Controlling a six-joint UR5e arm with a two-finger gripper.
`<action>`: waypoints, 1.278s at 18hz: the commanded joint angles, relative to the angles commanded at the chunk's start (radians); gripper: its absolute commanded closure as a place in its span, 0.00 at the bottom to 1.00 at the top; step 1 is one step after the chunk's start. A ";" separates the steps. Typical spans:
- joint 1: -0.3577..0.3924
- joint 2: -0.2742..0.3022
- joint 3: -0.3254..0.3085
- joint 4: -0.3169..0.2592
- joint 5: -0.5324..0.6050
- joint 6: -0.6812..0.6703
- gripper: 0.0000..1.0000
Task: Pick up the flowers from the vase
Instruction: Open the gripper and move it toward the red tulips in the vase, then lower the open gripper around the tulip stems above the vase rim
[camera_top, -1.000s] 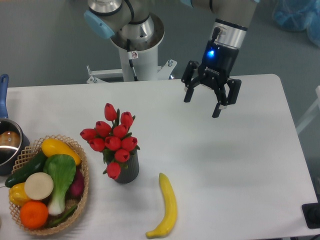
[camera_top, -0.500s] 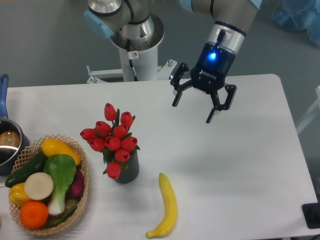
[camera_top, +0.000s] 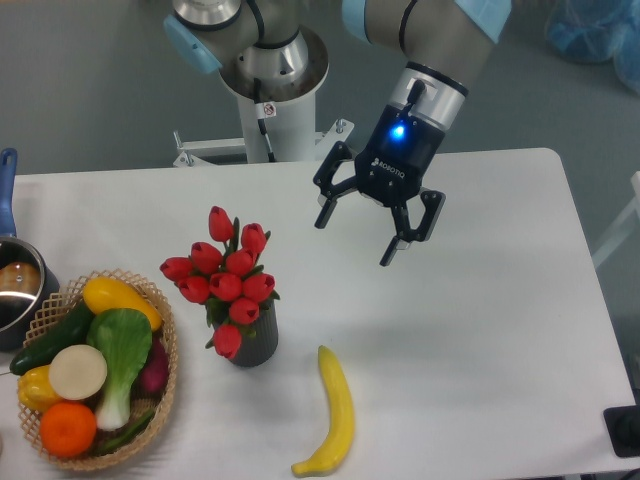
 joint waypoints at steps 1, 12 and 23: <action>0.008 0.000 0.000 0.003 0.000 0.011 0.00; 0.015 -0.029 -0.124 -0.006 -0.136 0.261 0.00; 0.018 -0.129 -0.179 -0.001 -0.427 0.253 0.00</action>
